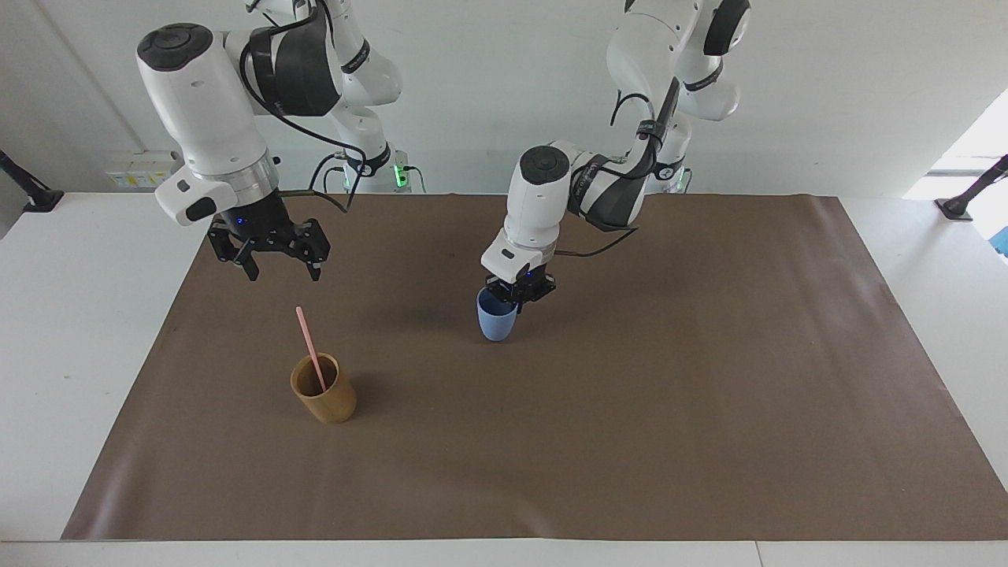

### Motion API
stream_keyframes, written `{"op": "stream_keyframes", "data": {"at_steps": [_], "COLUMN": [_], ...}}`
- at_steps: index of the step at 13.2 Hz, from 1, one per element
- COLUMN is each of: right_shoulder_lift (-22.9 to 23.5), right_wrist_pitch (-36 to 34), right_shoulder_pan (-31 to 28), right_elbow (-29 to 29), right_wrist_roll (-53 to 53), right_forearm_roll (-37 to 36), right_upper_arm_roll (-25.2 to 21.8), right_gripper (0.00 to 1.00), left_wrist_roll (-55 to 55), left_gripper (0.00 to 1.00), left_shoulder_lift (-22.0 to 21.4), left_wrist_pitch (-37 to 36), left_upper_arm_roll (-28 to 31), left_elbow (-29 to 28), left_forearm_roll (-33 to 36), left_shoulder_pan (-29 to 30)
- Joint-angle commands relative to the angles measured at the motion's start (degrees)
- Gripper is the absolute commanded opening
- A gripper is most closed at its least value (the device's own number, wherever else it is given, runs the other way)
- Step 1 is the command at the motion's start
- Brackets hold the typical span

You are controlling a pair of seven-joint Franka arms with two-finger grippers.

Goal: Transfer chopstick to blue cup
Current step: 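Slide the blue cup toward the table center while the right gripper reaches the stick, then release the cup with the left gripper while the right gripper grasps the stick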

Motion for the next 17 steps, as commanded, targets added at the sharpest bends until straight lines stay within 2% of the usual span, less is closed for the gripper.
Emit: {"op": "stream_keyframes", "data": {"at_steps": [1, 2, 4, 5, 6, 7, 8, 9, 10, 12, 14, 17], "right_shoulder_lift": [1.4, 1.5, 1.2, 1.2, 1.1, 1.0, 1.0, 1.0, 1.0, 0.9, 1.0, 0.8], "right_wrist_pitch": [1.9, 2.9, 6.8, 7.8, 8.4, 8.4, 8.4, 8.4, 8.4, 8.1, 8.1, 8.0], "right_shoulder_pan": [-1.0, -1.3, -1.9, -2.4, -2.6, -2.5, -2.5, -2.4, -2.3, -2.1, -1.9, -1.9], "right_elbow": [-2.1, -3.5, -7.1, -7.8, -7.8, -8.1, -8.1, -8.1, -8.1, -8.1, -7.8, -6.9], "right_wrist_roll": [-3.6, -4.1, -7.2, -9.5, -10.7, -11.5, -11.8, -11.8, -11.8, -11.9, -11.9, -11.6], "right_forearm_roll": [0.4, 0.4, 0.4, 0.4, 0.4, 0.4, 0.3, 0.3, 0.4, 0.4, 0.4, 0.5], "right_upper_arm_roll": [0.4, 0.4, 0.4, 0.4, 0.4, 0.4, 0.4, 0.5, 0.5, 0.5, 0.6, 0.7], "right_gripper": [1.00, 1.00, 0.89, 0.78, 0.73, 0.63, 0.59, 0.50, 0.45, 0.27, 0.02, 0.00], "left_wrist_roll": [-0.9, -0.9, -0.9, -0.9, -0.9, -1.0, -1.0, -1.0, -1.0, -0.9, -0.3, 2.4], "left_gripper": [0.00, 0.00, 0.00, 0.00, 0.15, 0.51, 0.76, 0.88, 1.00, 1.00, 1.00, 1.00], "left_shoulder_lift": [0.5, 0.5, 0.5, 0.7, 0.7, 0.7, 0.7, 0.6, 0.6, -0.1, -3.4, -7.3], "left_wrist_pitch": [0.1, 0.0, 0.0, 0.3, 0.3, 0.3, 0.3, 0.3, 0.2, -0.8, -3.3, -7.0], "left_upper_arm_roll": [1.1, 1.1, 1.1, 1.1, 1.1, 1.1, 1.1, 1.1, 1.2, 1.4, 2.1, 2.3], "left_elbow": [1.1, 0.8, 0.5, 0.5, 0.5, 0.4, 0.3, 0.3, 0.4, 0.9, 0.9, 0.8], "left_forearm_roll": [-0.7, -0.7, -0.7, -0.7, -0.8, -0.8, -0.7, -0.5, -0.3, -0.1, -0.1, 1.0], "left_shoulder_pan": [-1.2, -1.1, -1.3, -1.3, -1.3, -1.3, -1.3, -1.3, -1.3, -0.8, 0.1, 3.8]}}
